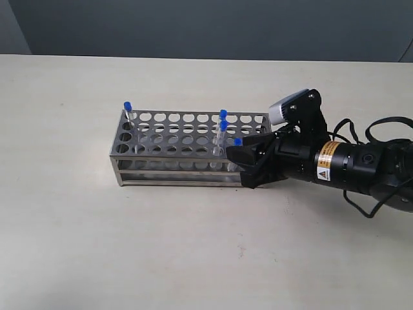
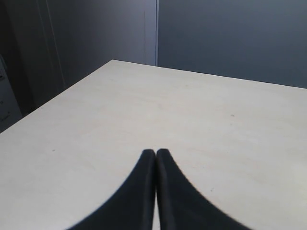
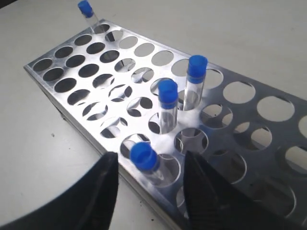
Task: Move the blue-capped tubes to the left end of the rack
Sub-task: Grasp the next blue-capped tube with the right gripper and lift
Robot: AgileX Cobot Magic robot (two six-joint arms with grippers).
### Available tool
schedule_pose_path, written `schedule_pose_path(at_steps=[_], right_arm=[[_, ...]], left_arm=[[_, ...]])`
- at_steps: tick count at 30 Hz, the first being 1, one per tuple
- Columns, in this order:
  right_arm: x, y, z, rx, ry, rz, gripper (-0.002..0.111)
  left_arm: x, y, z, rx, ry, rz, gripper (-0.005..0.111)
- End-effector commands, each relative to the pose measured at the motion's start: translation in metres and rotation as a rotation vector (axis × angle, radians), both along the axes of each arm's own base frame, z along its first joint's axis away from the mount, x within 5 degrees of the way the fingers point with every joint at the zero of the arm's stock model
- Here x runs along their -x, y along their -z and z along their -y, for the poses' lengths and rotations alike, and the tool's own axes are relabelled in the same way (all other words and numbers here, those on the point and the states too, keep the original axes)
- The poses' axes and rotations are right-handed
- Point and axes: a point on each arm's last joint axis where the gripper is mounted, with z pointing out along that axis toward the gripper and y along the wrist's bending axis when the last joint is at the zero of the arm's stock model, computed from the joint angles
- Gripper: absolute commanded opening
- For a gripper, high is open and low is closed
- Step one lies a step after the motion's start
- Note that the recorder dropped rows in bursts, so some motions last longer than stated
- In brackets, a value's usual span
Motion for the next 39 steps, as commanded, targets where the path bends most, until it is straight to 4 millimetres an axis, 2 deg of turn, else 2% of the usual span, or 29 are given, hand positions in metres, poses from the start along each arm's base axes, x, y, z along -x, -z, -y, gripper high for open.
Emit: schedule_pose_path(at_steps=[1,9,18,22,26,33,36,39], right_arm=[[-0.002,0.003,0.000,-0.017,-0.001,0.025,0.043],[-0.003,0.014,-0.002,-0.020,0.002,-0.001,0.040],[-0.004,0.011,-0.003,-0.050,-0.001,0.011,0.001],[-0.003,0.007,-0.004,-0.071,-0.012,0.028,-0.001],[-0.002,-0.012,-0.003,-0.099,-0.022,0.085,-0.001],[-0.002,-0.066,-0.006,-0.177,-0.051,0.263,-0.001],[-0.007,-0.083,-0.022,-0.178,-0.083,0.311,-0.001],[-0.011,-0.094,-0.050,-0.169,-0.135,0.342,-0.001]], left_arm=[[0.000,0.000,0.000,0.001,-0.003,0.003,0.001],[0.000,0.000,0.000,0.001,-0.003,0.003,0.001],[0.000,0.000,0.000,0.001,-0.003,0.003,0.001],[0.000,0.000,0.000,0.001,-0.003,0.003,0.001],[0.000,0.000,0.000,0.001,-0.003,0.003,0.001],[0.000,0.000,0.000,0.001,-0.003,0.003,0.001],[0.000,0.000,0.000,0.001,-0.003,0.003,0.001],[0.000,0.000,0.000,0.001,-0.003,0.003,0.001]])
